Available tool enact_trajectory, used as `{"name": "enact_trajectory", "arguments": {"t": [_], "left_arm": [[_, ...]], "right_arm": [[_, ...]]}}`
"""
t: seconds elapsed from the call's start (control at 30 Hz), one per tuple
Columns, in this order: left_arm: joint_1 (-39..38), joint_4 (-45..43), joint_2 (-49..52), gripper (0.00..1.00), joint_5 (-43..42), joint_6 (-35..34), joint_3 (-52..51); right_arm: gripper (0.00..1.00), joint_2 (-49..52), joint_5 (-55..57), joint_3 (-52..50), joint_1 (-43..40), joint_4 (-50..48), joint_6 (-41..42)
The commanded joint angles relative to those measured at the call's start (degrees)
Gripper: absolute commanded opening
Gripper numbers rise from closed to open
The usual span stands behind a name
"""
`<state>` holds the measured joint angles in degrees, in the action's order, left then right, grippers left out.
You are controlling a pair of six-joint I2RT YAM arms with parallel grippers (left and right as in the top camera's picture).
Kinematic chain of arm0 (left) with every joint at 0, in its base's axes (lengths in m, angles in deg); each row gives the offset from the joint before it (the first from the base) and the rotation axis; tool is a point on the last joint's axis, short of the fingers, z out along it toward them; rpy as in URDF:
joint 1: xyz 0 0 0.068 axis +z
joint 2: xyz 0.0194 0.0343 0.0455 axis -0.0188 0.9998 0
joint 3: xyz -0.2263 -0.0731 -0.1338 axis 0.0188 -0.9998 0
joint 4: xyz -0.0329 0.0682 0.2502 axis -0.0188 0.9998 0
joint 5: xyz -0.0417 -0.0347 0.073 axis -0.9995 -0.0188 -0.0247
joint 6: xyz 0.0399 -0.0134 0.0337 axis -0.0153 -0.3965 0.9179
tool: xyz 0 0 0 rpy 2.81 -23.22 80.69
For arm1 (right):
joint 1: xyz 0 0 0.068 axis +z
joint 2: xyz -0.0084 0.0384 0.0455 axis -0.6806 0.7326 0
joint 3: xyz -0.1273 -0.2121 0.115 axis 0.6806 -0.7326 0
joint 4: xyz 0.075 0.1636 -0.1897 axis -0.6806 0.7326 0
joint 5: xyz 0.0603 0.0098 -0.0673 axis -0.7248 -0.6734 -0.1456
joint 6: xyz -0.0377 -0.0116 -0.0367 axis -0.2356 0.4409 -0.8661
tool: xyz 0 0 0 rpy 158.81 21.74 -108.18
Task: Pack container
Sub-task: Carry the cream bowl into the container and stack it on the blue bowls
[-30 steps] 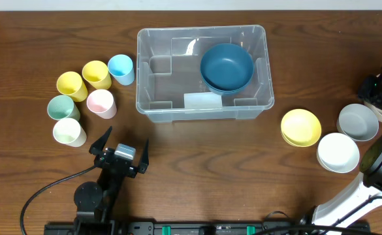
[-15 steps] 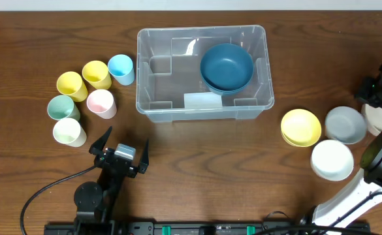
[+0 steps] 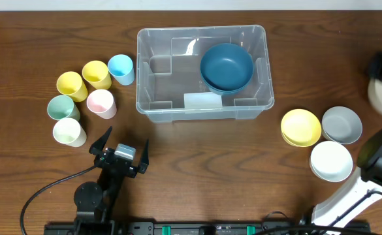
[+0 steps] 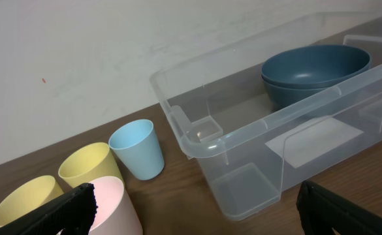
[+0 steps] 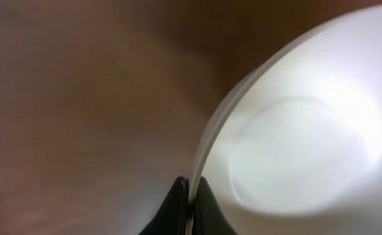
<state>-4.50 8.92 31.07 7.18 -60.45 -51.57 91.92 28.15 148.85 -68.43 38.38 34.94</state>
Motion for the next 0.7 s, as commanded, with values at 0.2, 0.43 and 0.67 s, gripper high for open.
{"name": "enact_trajectory", "arguments": {"t": [0.2,0.43,0.67], "left_arm": [[0.3,1.8,-0.3,0.98,-0.5,-0.5,-1.2],[0.3,1.7,-0.3,0.98,-0.5,-0.5,-1.2],[0.3,1.7,-0.3,0.98,-0.5,-0.5,-1.2]], "right_arm": [[0.01,-10.8,-9.5,22.9,26.3,9.5,-5.9],[0.01,-9.0,4.6,21.0,50.4,9.6,-7.0],[0.01,-1.5,12.7,15.2,58.6,8.9,-6.2]]}}
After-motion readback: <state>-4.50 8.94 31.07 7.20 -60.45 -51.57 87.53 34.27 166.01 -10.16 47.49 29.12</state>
